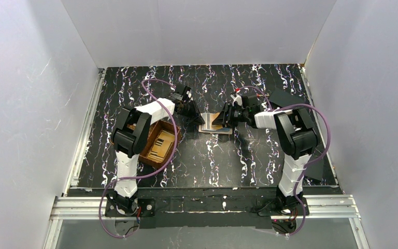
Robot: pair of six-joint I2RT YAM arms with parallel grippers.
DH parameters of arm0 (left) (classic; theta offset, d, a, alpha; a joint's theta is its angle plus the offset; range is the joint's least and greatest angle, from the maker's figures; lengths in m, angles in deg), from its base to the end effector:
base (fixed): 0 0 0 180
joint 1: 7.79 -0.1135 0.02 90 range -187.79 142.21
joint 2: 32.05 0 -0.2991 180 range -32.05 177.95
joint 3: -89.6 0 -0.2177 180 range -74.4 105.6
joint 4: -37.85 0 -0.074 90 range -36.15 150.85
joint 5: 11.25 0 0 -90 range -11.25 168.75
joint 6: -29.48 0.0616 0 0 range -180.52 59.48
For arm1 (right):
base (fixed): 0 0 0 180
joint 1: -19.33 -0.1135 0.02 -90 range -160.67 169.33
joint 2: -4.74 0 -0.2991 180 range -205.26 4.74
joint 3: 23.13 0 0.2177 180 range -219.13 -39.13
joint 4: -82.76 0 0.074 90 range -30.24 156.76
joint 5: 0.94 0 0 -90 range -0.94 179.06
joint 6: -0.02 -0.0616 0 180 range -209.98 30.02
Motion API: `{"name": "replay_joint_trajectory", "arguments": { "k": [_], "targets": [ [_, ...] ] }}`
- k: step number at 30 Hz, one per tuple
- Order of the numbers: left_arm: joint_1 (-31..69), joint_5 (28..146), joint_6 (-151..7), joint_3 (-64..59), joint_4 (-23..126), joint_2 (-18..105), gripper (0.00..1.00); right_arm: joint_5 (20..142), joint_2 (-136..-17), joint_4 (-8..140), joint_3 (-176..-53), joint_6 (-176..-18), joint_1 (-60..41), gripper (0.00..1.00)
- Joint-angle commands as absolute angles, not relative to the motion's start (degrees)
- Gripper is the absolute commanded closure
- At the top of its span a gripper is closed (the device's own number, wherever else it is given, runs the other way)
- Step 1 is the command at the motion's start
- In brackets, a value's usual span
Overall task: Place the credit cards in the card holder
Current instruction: Insert the credit card into the card holder.
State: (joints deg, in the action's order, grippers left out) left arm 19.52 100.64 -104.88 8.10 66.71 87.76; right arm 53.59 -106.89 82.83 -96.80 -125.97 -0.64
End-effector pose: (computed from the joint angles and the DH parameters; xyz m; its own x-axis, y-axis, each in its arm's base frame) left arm 0.3942 -0.2294 0.1932 -0.9339 -0.2479 -0.2578 -0.0210 0.7575 -0.6525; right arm 0.3636 0.1702 0.1814 -0.8834 0.1882 -0.4291 -0.2341 0.6160 0.7521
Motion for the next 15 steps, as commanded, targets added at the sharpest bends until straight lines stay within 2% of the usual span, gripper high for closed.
{"name": "replay_joint_trajectory", "arguments": {
  "k": [1,15],
  "targets": [
    [19.91,101.75,-104.37,6.69,66.88,86.25,0.82,56.6,-104.58,76.52,-97.85,-122.07,-0.74,0.45],
    [19.9,102.31,-104.61,6.13,66.15,86.08,0.83,54.75,-101.62,75.5,-96.7,-122.06,2.28,0.44]
  ]
}}
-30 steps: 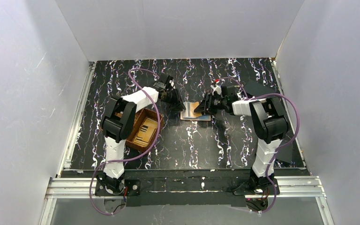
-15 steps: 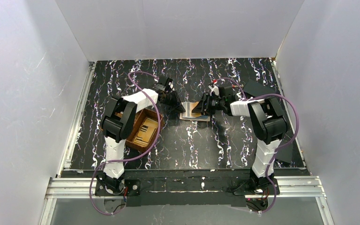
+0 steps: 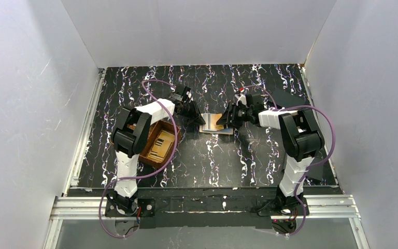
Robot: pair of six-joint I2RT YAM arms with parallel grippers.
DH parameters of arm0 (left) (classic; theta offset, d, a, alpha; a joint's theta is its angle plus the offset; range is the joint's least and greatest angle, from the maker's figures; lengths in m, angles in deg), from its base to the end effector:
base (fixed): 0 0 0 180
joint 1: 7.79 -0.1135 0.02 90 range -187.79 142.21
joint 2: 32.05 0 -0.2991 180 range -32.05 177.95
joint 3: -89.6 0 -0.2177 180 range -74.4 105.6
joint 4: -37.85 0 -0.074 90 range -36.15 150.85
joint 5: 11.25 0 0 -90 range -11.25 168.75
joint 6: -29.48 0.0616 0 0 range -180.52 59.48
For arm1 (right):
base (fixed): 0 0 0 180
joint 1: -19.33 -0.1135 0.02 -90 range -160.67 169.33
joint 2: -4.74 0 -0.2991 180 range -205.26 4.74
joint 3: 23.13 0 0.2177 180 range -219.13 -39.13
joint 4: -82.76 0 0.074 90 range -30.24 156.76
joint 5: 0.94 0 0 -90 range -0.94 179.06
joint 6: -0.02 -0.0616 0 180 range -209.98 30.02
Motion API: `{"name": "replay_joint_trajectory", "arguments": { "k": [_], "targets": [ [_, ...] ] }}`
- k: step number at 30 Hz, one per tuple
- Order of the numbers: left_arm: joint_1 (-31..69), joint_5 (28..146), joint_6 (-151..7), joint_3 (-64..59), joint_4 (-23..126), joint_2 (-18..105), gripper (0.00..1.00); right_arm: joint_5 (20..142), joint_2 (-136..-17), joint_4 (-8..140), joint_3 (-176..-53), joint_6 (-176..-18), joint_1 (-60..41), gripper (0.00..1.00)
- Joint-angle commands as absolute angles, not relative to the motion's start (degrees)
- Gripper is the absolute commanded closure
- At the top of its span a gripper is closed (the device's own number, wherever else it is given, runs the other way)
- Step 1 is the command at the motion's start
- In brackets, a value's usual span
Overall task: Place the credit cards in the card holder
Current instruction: Insert the credit card into the card holder.
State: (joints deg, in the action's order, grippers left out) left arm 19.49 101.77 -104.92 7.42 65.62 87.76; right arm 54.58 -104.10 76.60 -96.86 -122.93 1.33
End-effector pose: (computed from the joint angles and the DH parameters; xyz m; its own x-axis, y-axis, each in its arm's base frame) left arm 0.3933 -0.2299 0.1917 -0.9370 -0.2413 -0.2527 -0.0129 0.7465 -0.6653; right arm 0.3587 0.1532 0.1891 -0.8851 0.1839 -0.4276 -0.2121 0.6584 0.7222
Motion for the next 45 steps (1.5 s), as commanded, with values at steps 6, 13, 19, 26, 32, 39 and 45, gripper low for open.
{"name": "replay_joint_trajectory", "arguments": {
  "k": [6,13,19,26,32,39,45],
  "targets": [
    [19.91,102.36,-104.55,6.26,66.07,86.02,0.84,53.46,-101.59,75.63,-96.74,-121.89,3.8,0.45],
    [19.89,102.61,-104.51,6.36,65.89,86.34,0.85,51.84,-101.64,75.8,-96.78,-121.79,4.7,0.52],
    [19.89,102.8,-104.52,6.08,65.51,86.42,0.86,50.78,-101.81,76.4,-96.14,-122.01,5.18,0.59],
    [19.89,102.92,-104.8,6.1,65.19,86.59,0.87,48.52,-104.03,82.28,-94.82,-125.92,5.18,0.71],
    [19.89,103.2,-105.18,6.01,65.12,87.04,0.88,46.63,-106.27,89.36,-93.2,-131.09,5.09,0.81],
    [20.15,103.35,-105.7,6.16,64.75,87.53,0.89,44.77,-108.48,102.71,-88.76,-141.26,5.09,0.95],
    [20.38,103.44,-105.82,5.52,64.42,87.56,0.9,44.56,-111.49,117.3,-85.51,-151.22,4.92,0.99]
  ]
}}
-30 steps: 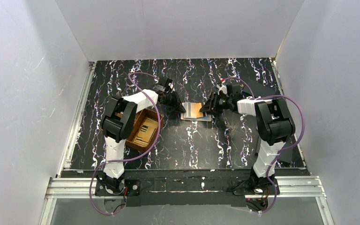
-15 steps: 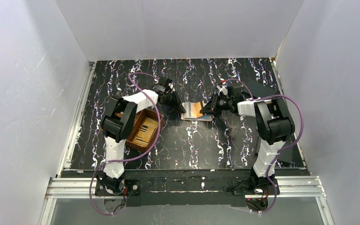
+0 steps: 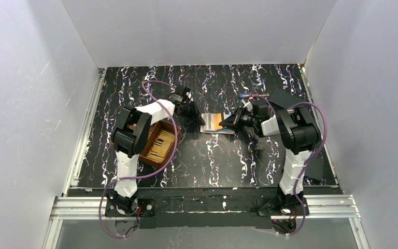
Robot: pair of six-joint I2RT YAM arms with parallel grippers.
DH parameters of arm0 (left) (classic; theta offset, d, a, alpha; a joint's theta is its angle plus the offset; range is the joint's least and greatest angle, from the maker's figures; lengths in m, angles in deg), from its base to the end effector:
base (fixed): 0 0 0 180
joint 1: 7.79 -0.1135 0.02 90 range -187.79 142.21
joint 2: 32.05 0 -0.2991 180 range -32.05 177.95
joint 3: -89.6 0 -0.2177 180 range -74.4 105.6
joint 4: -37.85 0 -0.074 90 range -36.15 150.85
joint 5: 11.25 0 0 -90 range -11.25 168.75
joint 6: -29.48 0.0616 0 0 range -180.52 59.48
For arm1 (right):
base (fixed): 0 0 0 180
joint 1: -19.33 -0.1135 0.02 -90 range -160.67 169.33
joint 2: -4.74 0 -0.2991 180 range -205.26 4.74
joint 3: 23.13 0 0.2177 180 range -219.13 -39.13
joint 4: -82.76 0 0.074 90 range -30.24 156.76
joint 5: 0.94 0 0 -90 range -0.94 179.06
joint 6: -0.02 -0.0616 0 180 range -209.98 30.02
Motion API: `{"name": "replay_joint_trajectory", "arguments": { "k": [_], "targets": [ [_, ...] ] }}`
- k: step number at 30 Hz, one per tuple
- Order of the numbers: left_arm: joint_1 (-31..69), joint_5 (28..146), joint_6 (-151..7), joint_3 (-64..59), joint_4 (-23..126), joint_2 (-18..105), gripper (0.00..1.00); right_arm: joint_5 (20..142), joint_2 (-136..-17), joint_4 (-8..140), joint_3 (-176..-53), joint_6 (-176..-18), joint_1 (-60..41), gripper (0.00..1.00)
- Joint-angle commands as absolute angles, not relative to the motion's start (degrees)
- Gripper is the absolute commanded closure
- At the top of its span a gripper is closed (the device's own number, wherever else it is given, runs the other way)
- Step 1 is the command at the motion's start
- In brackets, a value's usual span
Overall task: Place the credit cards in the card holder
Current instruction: Insert the credit card into the card holder.
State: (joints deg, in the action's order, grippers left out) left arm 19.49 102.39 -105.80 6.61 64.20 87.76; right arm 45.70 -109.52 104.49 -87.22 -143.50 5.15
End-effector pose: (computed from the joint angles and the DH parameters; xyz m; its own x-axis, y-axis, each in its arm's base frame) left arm 0.3928 -0.2304 0.1900 -0.9370 -0.2492 -0.2447 -0.0182 0.7347 -0.6782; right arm 0.3646 0.1358 0.1624 -0.8884 0.3785 -0.2599 -0.0826 0.4250 0.9014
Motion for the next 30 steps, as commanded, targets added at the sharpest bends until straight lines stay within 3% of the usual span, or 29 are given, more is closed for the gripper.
{"name": "replay_joint_trajectory", "arguments": {
  "k": [1,7,12,16,20,24,30],
  "targets": [
    [20.33,103.44,-105.9,5.43,64.33,87.56,0.9,44.64,-111.94,119.75,-85.11,-152.5,4.91,0.99],
    [20.41,103.76,-106.44,5.13,63.57,87.65,0.91,44.51,-114.32,126.56,-84.47,-156.82,3.68,0.99],
    [20.44,103.88,-106.45,5.13,63.41,87.59,0.91,45.41,-113.21,123.53,-83.95,-154.06,2.41,0.9],
    [20.43,103.7,-105.88,5.27,64.01,87.4,0.91,46.39,-109.62,109.06,-86.2,-143.75,2.64,0.7],
    [20.49,103.79,-105.7,5.18,64.13,87.32,0.91,50.03,-105.29,84.72,-93.19,-126.6,2.67,0.56],
    [20.42,103.87,-105.63,5.17,64.13,87.23,0.91,54.11,-104.32,69.84,-100.07,-117.44,2.63,0.5],
    [20.48,104.01,-105.33,5.15,64.29,87.14,0.91,54.68,-106.5,64.25,-102.92,-113.33,2.55,0.47]
  ]
}}
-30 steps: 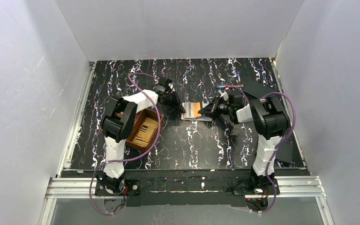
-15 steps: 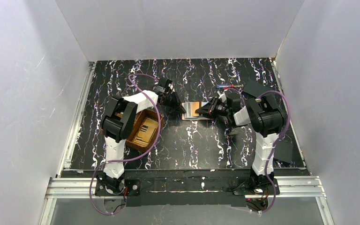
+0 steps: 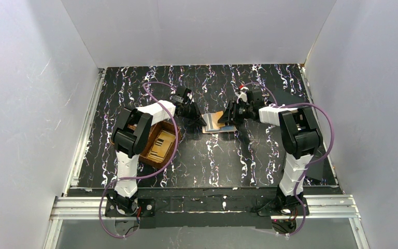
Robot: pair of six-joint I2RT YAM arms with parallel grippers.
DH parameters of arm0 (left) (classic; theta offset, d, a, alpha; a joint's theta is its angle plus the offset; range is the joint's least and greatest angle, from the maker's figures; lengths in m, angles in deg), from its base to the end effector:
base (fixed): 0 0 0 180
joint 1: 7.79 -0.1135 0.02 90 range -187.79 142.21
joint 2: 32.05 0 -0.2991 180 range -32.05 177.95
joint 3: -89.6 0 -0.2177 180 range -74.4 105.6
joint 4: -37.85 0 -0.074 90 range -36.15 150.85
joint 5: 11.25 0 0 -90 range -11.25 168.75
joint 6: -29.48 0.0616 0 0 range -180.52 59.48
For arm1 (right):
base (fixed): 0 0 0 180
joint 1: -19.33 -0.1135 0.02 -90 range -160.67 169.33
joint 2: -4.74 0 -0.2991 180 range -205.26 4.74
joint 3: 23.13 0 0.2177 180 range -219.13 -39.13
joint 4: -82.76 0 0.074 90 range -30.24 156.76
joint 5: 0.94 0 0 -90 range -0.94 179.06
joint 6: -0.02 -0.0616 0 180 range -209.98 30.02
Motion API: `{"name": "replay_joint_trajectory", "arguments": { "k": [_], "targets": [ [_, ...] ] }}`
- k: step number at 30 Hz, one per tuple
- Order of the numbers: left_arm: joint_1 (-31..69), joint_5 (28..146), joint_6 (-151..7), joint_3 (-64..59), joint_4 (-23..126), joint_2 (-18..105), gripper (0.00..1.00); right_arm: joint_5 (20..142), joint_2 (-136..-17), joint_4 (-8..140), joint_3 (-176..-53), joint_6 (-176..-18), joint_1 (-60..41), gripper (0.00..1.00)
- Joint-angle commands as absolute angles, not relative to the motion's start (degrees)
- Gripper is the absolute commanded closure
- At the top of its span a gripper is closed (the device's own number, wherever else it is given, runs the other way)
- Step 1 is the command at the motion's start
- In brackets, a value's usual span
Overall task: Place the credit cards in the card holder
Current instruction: Insert the credit card into the card holder.
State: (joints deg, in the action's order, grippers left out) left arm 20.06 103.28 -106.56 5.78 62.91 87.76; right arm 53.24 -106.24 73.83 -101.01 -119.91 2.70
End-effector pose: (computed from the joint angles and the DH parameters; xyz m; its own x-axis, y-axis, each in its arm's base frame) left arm 0.3895 -0.2347 0.1881 -0.9414 -0.2433 -0.2338 -0.0148 0.7221 -0.6917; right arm 0.3744 0.1495 0.1909 -0.8796 0.1595 -0.4482 -0.2420 0.6611 0.7102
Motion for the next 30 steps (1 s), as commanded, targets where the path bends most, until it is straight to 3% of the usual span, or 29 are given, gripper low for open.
{"name": "replay_joint_trajectory", "arguments": {
  "k": [1,21,30],
  "targets": [
    [20.44,103.93,-105.22,5.13,64.38,87.06,0.91,54.4,-106.79,64.44,-103.0,-113.28,2.54,0.47],
    [20.42,104.14,-105.11,4.85,64.14,86.87,0.91,50.5,-103.82,74.48,-99.57,-121.8,4.84,0.47],
    [20.44,104.41,-105.15,5.07,63.78,87.13,0.91,49.73,-105.37,79.19,-99.54,-126.1,5.53,0.61]
  ]
}}
